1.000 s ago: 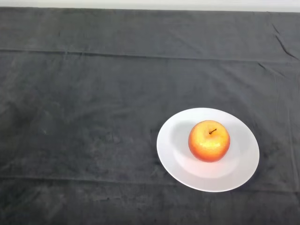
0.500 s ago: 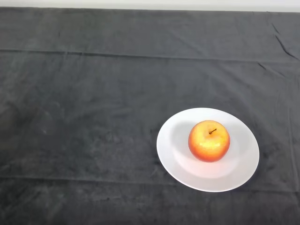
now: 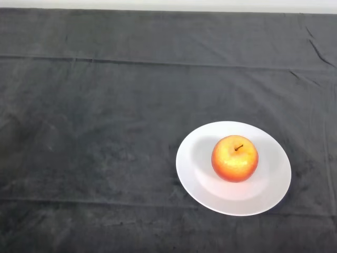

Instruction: Move the apple to the plate

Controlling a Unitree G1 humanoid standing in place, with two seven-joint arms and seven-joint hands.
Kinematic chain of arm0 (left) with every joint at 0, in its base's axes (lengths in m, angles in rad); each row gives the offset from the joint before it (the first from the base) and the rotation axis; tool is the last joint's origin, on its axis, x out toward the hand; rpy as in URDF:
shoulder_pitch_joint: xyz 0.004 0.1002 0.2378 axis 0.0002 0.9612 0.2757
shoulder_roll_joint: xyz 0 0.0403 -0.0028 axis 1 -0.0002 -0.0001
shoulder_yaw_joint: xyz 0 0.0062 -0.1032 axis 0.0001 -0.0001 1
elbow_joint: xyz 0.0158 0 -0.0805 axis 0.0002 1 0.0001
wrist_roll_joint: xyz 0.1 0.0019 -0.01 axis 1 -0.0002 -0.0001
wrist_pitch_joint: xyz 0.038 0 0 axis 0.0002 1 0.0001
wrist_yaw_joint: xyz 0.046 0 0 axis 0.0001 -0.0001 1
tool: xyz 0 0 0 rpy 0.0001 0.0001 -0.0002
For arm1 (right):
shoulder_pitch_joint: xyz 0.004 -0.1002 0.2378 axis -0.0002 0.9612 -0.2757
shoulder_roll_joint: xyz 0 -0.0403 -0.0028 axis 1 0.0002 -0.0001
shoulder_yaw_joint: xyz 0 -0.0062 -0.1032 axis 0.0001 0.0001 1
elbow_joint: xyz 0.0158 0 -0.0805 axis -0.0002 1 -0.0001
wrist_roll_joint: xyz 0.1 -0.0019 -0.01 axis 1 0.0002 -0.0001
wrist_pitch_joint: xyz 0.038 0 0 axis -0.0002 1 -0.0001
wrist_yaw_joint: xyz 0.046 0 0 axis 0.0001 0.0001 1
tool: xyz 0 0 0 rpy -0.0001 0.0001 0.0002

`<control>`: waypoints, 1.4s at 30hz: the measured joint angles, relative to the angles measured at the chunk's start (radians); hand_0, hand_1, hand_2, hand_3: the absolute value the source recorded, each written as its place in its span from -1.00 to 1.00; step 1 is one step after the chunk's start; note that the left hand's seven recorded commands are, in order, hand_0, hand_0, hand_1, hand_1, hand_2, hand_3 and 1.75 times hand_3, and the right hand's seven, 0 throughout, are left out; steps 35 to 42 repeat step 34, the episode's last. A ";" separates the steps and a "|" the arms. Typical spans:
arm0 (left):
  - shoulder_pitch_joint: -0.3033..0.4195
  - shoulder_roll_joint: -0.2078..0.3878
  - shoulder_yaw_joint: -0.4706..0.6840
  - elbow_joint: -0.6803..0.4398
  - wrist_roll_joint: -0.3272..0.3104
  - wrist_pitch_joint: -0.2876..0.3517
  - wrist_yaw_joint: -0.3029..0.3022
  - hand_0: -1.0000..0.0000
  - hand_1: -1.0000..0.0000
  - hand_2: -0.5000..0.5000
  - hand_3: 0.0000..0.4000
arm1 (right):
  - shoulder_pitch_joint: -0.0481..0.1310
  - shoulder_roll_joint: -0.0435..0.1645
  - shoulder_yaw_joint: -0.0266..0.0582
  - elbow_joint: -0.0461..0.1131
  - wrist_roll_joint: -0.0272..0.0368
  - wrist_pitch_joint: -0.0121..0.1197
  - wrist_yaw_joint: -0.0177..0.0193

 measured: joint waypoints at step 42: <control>0.000 0.000 0.016 0.000 0.033 0.000 -0.017 1.00 1.00 0.00 -1.00 | 0.000 0.000 0.0000 0.000 0.0000 0.000 0.0000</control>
